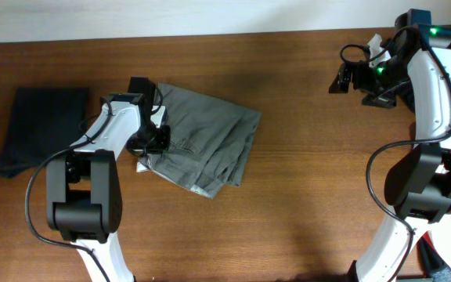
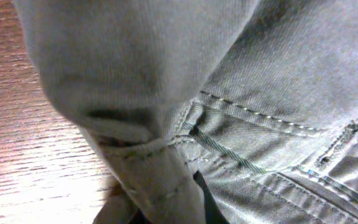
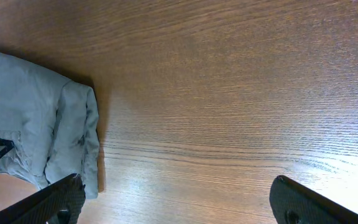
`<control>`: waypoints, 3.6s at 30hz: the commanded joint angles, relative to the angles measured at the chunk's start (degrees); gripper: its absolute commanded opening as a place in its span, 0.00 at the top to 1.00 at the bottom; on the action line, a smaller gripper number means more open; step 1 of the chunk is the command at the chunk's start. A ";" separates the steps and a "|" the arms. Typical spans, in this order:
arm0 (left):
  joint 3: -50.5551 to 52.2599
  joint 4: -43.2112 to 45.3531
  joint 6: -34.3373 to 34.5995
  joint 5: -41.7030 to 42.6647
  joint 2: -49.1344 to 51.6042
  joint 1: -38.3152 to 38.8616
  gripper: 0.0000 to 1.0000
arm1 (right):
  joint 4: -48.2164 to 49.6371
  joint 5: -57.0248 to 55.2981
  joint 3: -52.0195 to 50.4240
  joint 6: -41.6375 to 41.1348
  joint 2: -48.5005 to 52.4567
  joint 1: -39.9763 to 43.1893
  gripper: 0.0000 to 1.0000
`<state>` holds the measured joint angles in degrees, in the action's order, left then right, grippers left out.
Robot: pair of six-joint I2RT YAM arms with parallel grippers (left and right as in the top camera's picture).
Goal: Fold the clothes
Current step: 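Drag the grey trousers leftward with the left gripper to the table's left side, then lower the trousers beside the dark garment and release with the left gripper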
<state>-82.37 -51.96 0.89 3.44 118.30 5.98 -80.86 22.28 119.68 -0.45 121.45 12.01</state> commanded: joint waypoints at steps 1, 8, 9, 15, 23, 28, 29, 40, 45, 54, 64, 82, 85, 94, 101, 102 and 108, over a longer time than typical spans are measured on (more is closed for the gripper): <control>-0.52 -0.87 -0.07 -5.09 2.86 -0.81 0.99 | -0.15 -0.50 0.37 0.00 -0.85 -0.13 0.01; -14.88 -10.25 -0.07 -13.53 2.86 -0.81 0.99 | -0.15 -0.50 0.37 0.00 -0.85 -0.13 0.01; -16.90 -11.54 -0.07 -14.84 2.86 -0.87 0.99 | -0.15 -0.50 0.37 0.00 -0.85 -0.13 0.01; -29.24 -18.47 -0.11 -18.32 2.86 -2.16 0.99 | -0.15 -0.50 0.37 0.00 -0.85 -0.13 0.01; -39.58 -23.17 -0.57 -23.56 2.86 -5.79 0.99 | -0.15 -0.50 0.37 0.00 -0.85 -0.13 0.01; -43.17 -25.53 -0.52 -24.92 2.86 -8.04 0.99 | -0.15 -0.50 0.37 0.00 -0.85 -0.13 0.01; -43.63 -25.94 -0.55 -25.00 2.86 -8.57 0.99 | -0.17 -0.50 0.37 0.00 -0.85 -0.13 0.01; -44.13 -25.88 -0.52 -29.24 2.86 -15.45 1.00 | -0.15 -0.50 0.37 0.00 -0.85 -0.13 0.01; -44.13 -25.64 -0.48 -29.22 2.86 -18.64 0.99 | -0.15 -0.50 0.37 0.00 -0.85 -0.13 0.01; -44.13 -22.45 2.84 -29.16 2.86 -23.58 0.99 | -0.15 -0.50 0.37 0.00 -0.85 -0.13 0.01; -44.11 -21.14 7.48 -25.03 2.86 -28.22 0.99 | -0.17 -0.50 0.37 0.00 -0.85 -0.13 0.01; -44.06 -20.74 7.41 -25.42 2.86 -30.40 0.01 | -0.15 -0.50 0.37 0.00 -0.85 -0.13 0.01; -44.06 -20.76 7.45 -25.18 2.86 -30.97 0.01 | -0.17 -0.50 0.37 0.00 -0.85 -0.13 0.01; -44.06 -21.64 7.41 -10.73 2.86 -30.95 0.88 | -0.17 -0.50 0.37 0.00 -0.85 -0.13 0.01; -44.00 -24.96 7.43 -7.23 2.89 -30.95 0.99 | -0.15 -0.50 0.37 0.00 -0.85 -0.13 0.01; -43.80 -25.18 7.43 -7.23 2.89 -30.95 0.99 | -0.17 -0.50 0.37 0.00 -0.85 -0.13 0.01; -39.52 -24.37 7.17 -1.07 2.89 -30.97 0.99 | -0.15 -0.50 0.37 0.00 -0.85 -0.13 0.01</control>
<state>-124.38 -76.69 7.99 -2.76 121.43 -24.84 -80.84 22.26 119.68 -0.40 121.45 12.01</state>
